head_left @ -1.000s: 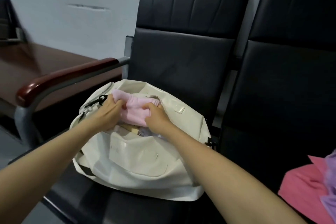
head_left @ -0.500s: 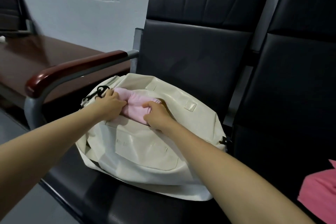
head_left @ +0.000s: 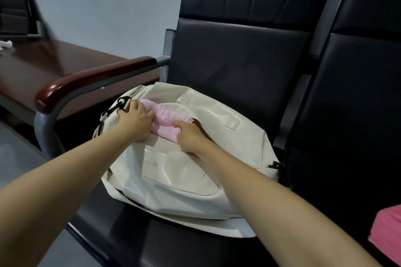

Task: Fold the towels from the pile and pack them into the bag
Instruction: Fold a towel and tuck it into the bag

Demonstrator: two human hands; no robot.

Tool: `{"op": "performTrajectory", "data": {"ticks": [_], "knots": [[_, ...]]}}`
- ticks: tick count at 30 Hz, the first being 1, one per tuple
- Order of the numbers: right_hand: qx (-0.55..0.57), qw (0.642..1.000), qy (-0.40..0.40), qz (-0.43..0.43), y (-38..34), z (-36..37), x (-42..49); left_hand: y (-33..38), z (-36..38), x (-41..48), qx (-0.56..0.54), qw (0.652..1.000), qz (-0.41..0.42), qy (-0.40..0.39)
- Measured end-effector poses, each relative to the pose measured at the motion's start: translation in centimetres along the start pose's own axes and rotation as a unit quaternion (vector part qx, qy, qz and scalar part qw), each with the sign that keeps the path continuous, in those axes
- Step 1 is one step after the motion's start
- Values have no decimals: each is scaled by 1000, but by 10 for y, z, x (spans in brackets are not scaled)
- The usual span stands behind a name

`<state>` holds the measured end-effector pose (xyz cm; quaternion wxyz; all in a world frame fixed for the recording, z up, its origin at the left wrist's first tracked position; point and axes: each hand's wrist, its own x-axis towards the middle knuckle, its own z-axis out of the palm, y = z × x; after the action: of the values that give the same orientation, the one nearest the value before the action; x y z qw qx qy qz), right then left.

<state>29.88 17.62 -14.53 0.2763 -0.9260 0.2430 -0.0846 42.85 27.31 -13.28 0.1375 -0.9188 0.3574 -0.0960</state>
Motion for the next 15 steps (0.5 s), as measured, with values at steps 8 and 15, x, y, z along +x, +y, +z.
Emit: {"op": "performTrajectory", "data": {"ticks": [8, 15], "knots": [[-141, 987, -54, 48, 9, -1, 11, 2, 11, 1, -18, 998, 18, -50], [-124, 986, -107, 26, 10, -15, -6, 2, -14, -8, -33, 995, 9, -99]]}}
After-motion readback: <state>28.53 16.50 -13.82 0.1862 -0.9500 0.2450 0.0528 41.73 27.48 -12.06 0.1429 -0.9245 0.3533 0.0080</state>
